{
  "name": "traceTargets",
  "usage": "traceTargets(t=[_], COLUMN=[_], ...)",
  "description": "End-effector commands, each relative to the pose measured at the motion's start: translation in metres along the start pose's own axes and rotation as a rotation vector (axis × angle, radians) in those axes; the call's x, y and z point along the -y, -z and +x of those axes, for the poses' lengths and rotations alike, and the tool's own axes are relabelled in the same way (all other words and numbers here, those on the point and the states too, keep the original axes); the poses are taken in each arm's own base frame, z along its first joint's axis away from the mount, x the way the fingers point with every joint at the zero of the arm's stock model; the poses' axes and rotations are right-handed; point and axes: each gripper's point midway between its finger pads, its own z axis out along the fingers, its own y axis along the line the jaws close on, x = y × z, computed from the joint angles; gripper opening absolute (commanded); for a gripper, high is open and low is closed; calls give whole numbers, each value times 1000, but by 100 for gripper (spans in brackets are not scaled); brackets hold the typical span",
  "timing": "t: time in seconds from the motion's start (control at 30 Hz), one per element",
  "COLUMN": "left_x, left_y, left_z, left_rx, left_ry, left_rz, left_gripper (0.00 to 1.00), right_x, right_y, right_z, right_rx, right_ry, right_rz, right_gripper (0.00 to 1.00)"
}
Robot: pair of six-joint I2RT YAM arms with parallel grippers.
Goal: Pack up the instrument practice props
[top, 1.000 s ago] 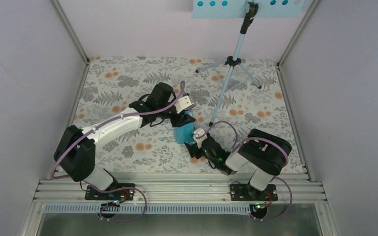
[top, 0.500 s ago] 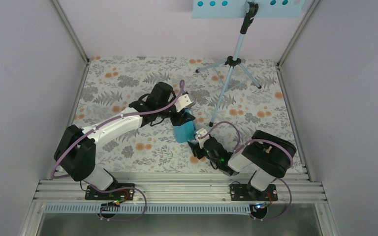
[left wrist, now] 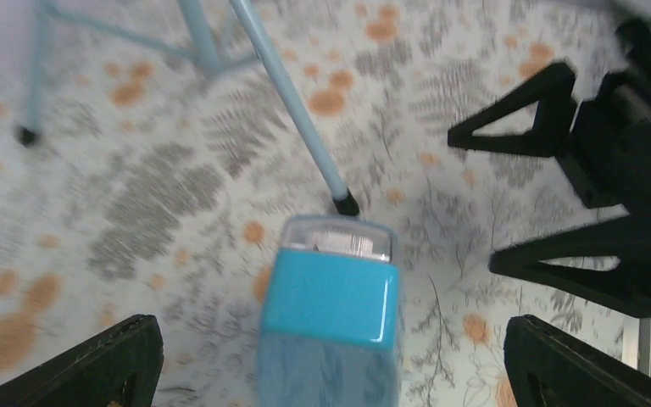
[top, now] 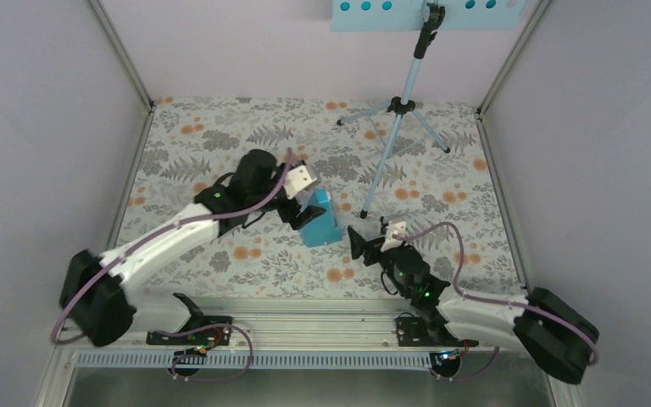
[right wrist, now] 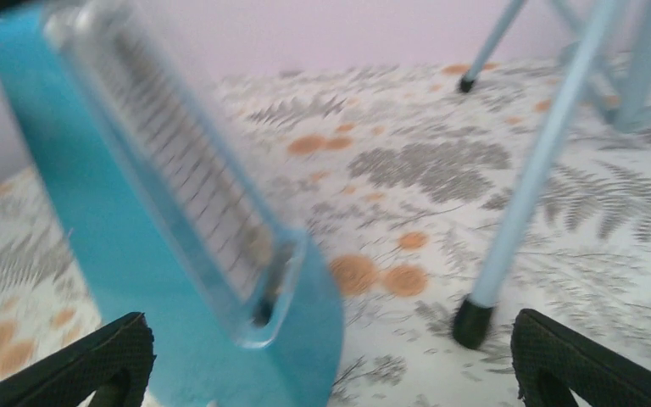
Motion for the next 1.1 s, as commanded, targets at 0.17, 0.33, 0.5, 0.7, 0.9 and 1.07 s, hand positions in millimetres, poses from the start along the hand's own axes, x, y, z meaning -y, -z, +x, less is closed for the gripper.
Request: traceTargets(t=[0.17,0.33,0.5,0.7,0.9,1.07], left_x=[-101,-135,-137,-136,-136,-137], left_y=[129,140,147,146,146,145], left_z=[-48,-28,-27,-28,-26,-25], left_rx=[361,306,314,309,306,300], left_ry=[118,215,206,194,192,199], left_rz=[-387,-577,-616,-609,-614,-616], left_gripper=[100,100,100,100,100,100], right_x=[27,26,12,-9,-62,-117], right_y=[-5,-21,-38,-62,-67,-64], right_z=[-12,19,40,56,66,75], right_rx=[-130,-296,-391,-483,-504,-513], right_ry=[-128,-205,-235,-138,-28,-5], right_rz=[147,111,51,-32,-219,-359], right_gripper=[100,82,66,56,53,54])
